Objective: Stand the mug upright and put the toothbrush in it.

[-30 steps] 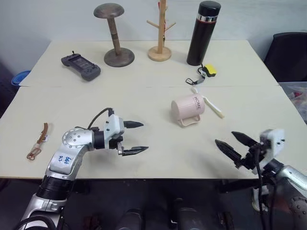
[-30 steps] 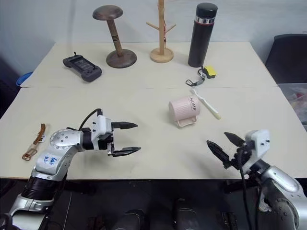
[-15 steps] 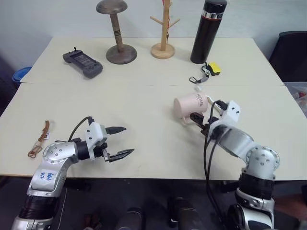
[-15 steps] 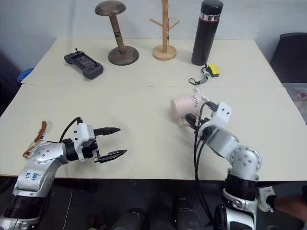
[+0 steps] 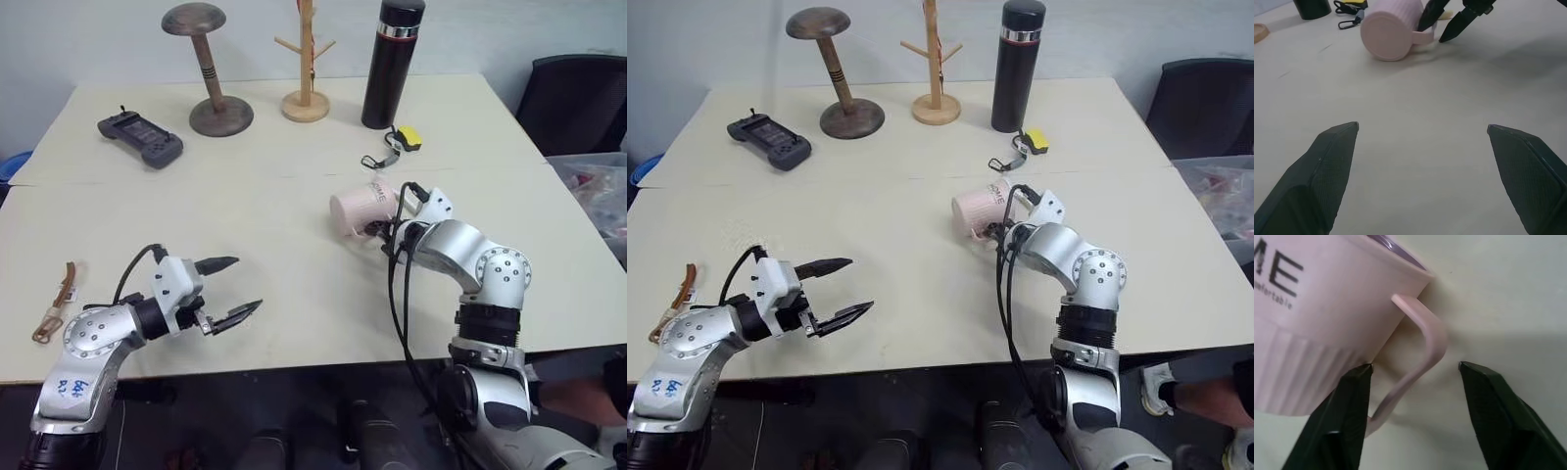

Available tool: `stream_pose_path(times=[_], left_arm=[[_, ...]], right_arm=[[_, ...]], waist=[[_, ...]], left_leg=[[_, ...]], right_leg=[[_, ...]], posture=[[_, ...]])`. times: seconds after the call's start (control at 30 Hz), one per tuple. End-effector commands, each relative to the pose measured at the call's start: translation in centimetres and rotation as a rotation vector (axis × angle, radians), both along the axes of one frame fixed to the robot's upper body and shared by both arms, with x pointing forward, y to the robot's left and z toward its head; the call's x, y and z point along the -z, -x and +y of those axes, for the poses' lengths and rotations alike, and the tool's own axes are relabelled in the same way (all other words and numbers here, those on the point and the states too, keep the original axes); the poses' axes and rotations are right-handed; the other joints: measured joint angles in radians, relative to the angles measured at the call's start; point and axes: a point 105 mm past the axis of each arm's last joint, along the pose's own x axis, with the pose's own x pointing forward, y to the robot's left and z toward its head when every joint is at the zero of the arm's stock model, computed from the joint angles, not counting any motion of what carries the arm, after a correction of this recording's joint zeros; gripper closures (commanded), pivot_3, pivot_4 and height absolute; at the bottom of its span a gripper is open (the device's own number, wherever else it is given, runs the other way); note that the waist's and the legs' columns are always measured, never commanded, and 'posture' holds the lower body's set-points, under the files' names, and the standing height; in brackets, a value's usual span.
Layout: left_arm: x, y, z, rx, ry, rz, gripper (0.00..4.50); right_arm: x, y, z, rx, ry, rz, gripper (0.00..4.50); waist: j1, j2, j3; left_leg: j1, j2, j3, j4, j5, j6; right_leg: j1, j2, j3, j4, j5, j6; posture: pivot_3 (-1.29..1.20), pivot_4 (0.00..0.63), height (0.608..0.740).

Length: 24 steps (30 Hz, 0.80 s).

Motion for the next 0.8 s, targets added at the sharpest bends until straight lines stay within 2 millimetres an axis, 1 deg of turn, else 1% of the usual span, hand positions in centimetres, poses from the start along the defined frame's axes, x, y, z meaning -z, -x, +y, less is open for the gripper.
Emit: stream_pose_path(times=[0.03, 0.13, 0.2, 0.27, 0.3, 0.37, 0.4, 0.43, 0.47, 0.5, 0.53, 0.63, 0.7, 0.77, 0.8], left_arm=[[-1.0, 0.3, 0.3, -0.019, -0.006, -0.044, 0.0], [-1.0, 0.2, 0.4, -0.025, -0.005, -0.045, 0.0], [-1.1, 0.2, 0.5, -0.033, -0.005, -0.048, 0.0], [-1.2, 0.1, 0.9, -0.05, 0.001, -0.053, 0.0], [-1.6, 0.7, 1.7, -0.083, 0.052, -0.048, 0.0], [-2.0, 1.6, 2.9, -0.122, 0.127, -0.034, 0.0], [-1.7, 2.4, 3.6, -0.135, 0.172, 0.001, 0.0], [-1.4, 3.0, 4.0, -0.145, 0.209, 0.035, 0.0], [-0.8, 3.7, 4.6, -0.159, 0.244, 0.077, 0.0], [-0.5, 4.1, 5.0, -0.168, 0.265, 0.103, 0.0], [-0.1, 4.5, 5.6, -0.174, 0.269, 0.099, 0.0], [1.7, 5.5, 7.0, -0.194, 0.242, 0.15, 0.0], [1.8, 5.7, 7.5, -0.192, 0.247, 0.165, 0.0], [1.2, 5.6, 7.5, -0.178, 0.257, 0.152, 0.0], [0.9, 5.5, 7.4, -0.166, 0.252, 0.147, 0.0]], right_arm=[[1.6, 0.3, 1.4, -0.032, -0.035, 0.058, 2.79], [1.7, 0.4, 1.6, -0.025, -0.065, 0.067, 3.82], [1.2, 0.3, 1.9, -0.025, -0.135, 0.057, 4.47], [0.5, 0.2, 1.9, -0.041, -0.186, 0.036, 4.47], [-2.0, -0.2, 1.8, -0.137, -0.13, -0.149, 4.47], [-5.1, 0.1, 2.5, -0.312, -0.017, -0.399, 4.47], [-6.9, -0.4, 3.1, -0.359, 0.104, -0.628, 4.47], [-8.0, -0.3, 4.1, -0.428, 0.224, -0.842, 4.47], [-8.3, 0.2, 5.5, -0.523, 0.351, -1.044, 4.47], [-8.1, 0.7, 6.5, -0.605, 0.433, -1.172, 4.47], [-7.3, 0.7, 7.3, -0.643, 0.504, -1.255, 4.47], [-4.9, 0.1, 8.7, -0.652, 0.615, -1.354, 4.47], [-3.1, 0.2, 9.9, -0.738, 0.639, -1.393, 4.47], [-2.1, 0.4, 10.3, -0.773, 0.548, -1.394, 4.47], [-1.8, 0.1, 10.1, -0.755, 0.546, -1.388, 4.25]], waist=[[-0.002, 0.0, 0.0], [-0.007, 0.0, 0.0], [-0.008, 0.0, 0.0], [-0.007, 0.001, 0.0], [-0.007, 0.001, 0.0], [-0.007, 0.002, 0.001], [-0.006, 0.006, 0.004], [-0.005, 0.007, 0.003], [-0.008, 0.006, 0.003], [-0.009, 0.006, 0.003], [-0.011, 0.005, 0.002], [-0.009, 0.003, 0.001], [-0.001, 0.002, 0.002], [0.018, 0.002, 0.002], [0.022, 0.002, 0.003]], left_leg=[[0.0, 0.0, 0.0, 0.0, 0.0, 0.0], [0.0, 0.0, 0.0, -0.001, 0.0, 0.0], [0.0, 0.0, 0.0, -0.001, 0.0, 0.0], [0.0, 0.0, 0.0, -0.002, 0.0, 0.0], [0.0, 0.0, 0.0, -0.002, 0.0, 0.0], [-0.001, 0.0, 0.0, -0.002, 0.0, 0.0], [-0.002, 0.0, 0.001, -0.001, 0.0, 0.0], [-0.004, 0.0, 0.001, -0.002, -0.001, 0.003], [-0.005, 0.0, 0.002, -0.002, -0.002, 0.003], [-0.007, 0.0, 0.002, -0.001, -0.002, 0.004], [-0.007, 0.0, 0.003, -0.001, -0.002, 0.004], [-0.002, 0.0, 0.005, -0.003, -0.002, 0.003], [-0.001, 0.0, 0.005, -0.002, -0.002, 0.002], [-0.002, -0.001, 0.003, 0.001, -0.002, 0.002], [-0.003, -0.001, 0.001, 0.002, -0.002, 0.003]], right_leg=[[0.0, 0.0, 0.0, 0.0, 0.0, 0.0], [0.0, 0.0, 0.0, 0.0, 0.0, 0.0], [-0.001, 0.0, 0.0, 0.0, 0.0, 0.0], [-0.001, 0.0, 0.0, 0.0, 0.0, 0.0], [-0.001, 0.0, 0.0, 0.0, 0.0, 0.0], [-0.001, 0.0, 0.0, -0.001, 0.0, 0.0], [-0.002, 0.0, 0.0, -0.001, 0.0, 0.0], [-0.004, 0.0, 0.001, -0.003, 0.0, 0.0], [-0.006, 0.0, 0.001, -0.003, 0.0, 0.0], [-0.008, 0.001, 0.001, -0.003, 0.0, 0.0], [-0.008, 0.001, 0.001, -0.003, 0.0, 0.0], [-0.005, 0.001, 0.003, -0.002, 0.0, 0.001], [-0.004, 0.001, 0.003, -0.002, 0.0, 0.0], [-0.003, 0.0, 0.001, -0.002, 0.0, 0.0], [-0.002, -0.001, 0.0, -0.002, 0.0, 0.0]], posture=[[0.0, 0.15, 0.74], [0.0, 0.15, 0.74], [0.0, 0.15, 0.74], [0.0, 0.15, 0.74], [0.0, 0.15, 0.74], [0.0, 0.15, 0.74], [0.0, 0.15, 0.74], [0.0, 0.15, 0.74], [0.0, 0.15, 0.74], [0.0, 0.15, 0.74], [0.0, 0.15, 0.74], [0.0, 0.15, 0.74], [0.0, 0.15, 0.74], [0.0, 0.15, 0.74], [0.0, 0.15, 0.74]])
